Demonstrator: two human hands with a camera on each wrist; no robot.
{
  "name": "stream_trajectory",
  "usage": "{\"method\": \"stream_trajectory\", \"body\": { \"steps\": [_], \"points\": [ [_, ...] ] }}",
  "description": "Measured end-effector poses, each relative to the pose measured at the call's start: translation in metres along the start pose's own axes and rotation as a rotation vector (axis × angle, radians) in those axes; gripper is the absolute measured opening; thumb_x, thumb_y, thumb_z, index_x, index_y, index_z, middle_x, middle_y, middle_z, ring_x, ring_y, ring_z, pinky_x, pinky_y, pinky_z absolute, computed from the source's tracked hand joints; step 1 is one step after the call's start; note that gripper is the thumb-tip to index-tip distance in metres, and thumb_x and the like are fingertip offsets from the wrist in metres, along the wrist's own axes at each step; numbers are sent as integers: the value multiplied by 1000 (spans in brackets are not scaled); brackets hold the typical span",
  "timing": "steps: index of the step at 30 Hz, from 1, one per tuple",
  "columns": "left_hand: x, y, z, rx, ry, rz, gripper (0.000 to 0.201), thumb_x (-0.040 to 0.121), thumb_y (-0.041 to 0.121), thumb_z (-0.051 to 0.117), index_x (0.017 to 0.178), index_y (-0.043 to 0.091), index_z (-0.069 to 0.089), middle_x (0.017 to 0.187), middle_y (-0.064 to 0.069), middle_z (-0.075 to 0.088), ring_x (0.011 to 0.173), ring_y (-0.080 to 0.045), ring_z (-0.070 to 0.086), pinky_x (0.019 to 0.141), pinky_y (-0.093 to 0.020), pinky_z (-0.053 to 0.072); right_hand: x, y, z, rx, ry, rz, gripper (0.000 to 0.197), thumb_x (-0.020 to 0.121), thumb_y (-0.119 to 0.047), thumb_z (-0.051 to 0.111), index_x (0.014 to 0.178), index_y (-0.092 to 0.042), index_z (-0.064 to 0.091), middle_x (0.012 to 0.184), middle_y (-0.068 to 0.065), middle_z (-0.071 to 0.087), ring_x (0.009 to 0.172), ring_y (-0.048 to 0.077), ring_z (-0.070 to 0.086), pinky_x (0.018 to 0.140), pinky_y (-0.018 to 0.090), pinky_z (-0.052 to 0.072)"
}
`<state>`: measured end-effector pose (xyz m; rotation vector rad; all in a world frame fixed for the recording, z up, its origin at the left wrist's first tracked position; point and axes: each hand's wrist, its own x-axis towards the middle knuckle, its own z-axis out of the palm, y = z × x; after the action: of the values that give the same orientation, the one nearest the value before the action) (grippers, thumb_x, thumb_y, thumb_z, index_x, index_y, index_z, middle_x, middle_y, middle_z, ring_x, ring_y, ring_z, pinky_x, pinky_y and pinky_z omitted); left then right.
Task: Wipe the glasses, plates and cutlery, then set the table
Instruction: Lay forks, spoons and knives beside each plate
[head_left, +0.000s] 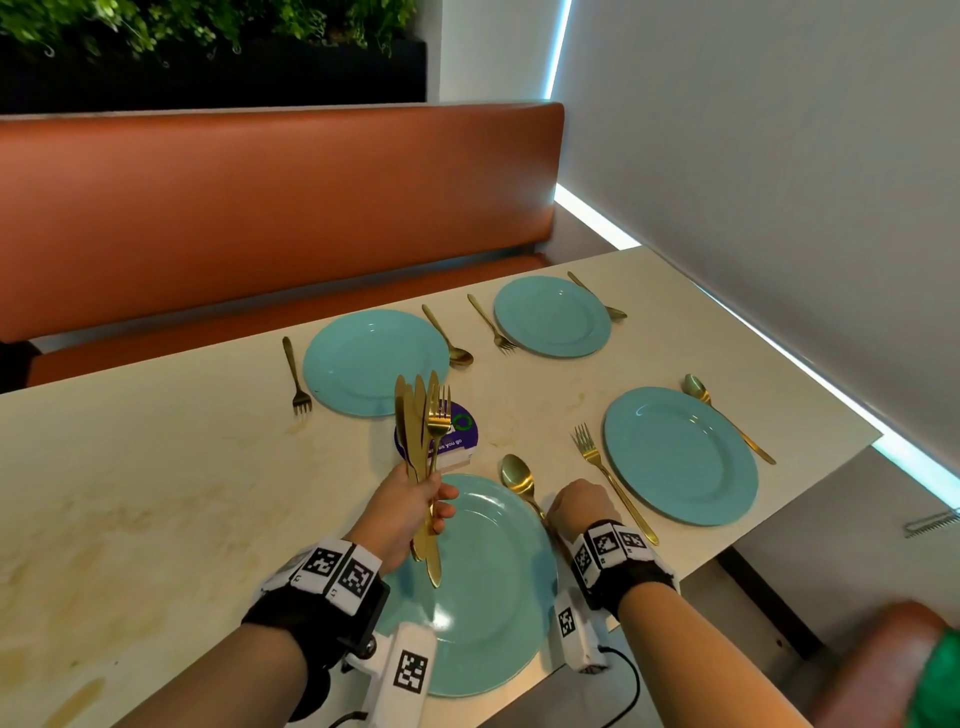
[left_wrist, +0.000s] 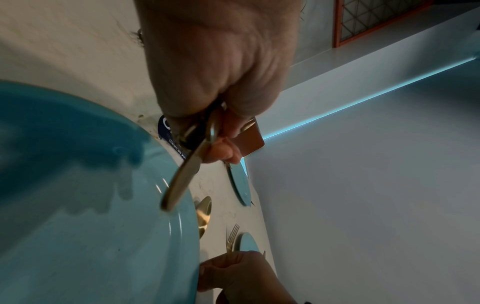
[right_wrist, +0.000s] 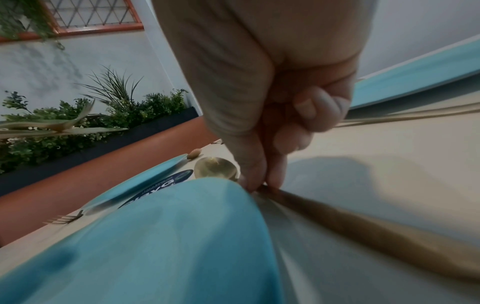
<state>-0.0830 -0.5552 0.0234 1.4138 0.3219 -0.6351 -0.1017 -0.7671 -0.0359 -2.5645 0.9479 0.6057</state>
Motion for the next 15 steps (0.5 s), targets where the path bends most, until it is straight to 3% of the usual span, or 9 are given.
{"method": "stream_trajectory", "body": {
  "steps": [5,10,13,15],
  "points": [
    [-8,0,-6,-47,-3,-7,6,100,9,43,104,10,46,81,-10,58,58,-16,52,44,-20,41,-7,-5,-15,-37,24,-83,25,84,-31,62,99,-13,70,103,5,69,94,21,63,77,27,49],
    [-21,1,-19,-103,-5,-1,11,98,2,42,103,6,50,83,-12,55,65,-19,57,44,-20,50,-61,-45,-38,316,23,-344,26,87,-36,61,73,-15,68,73,2,65,62,13,54,64,21,46],
    [-34,1,-31,-120,-41,7,14,96,-2,43,101,6,53,81,-11,53,65,-19,56,49,-22,53,-104,-77,-32,492,-95,-424,29,87,-38,61,88,-11,71,79,0,66,50,7,49,40,9,38],
    [-45,-2,-43,-135,-77,9,16,96,-4,43,96,7,55,79,-11,55,62,-18,55,52,-23,54,-125,-93,-19,514,-135,-454,27,87,-36,61,92,-12,72,77,-4,65,49,6,49,38,11,36]
  ]
}}
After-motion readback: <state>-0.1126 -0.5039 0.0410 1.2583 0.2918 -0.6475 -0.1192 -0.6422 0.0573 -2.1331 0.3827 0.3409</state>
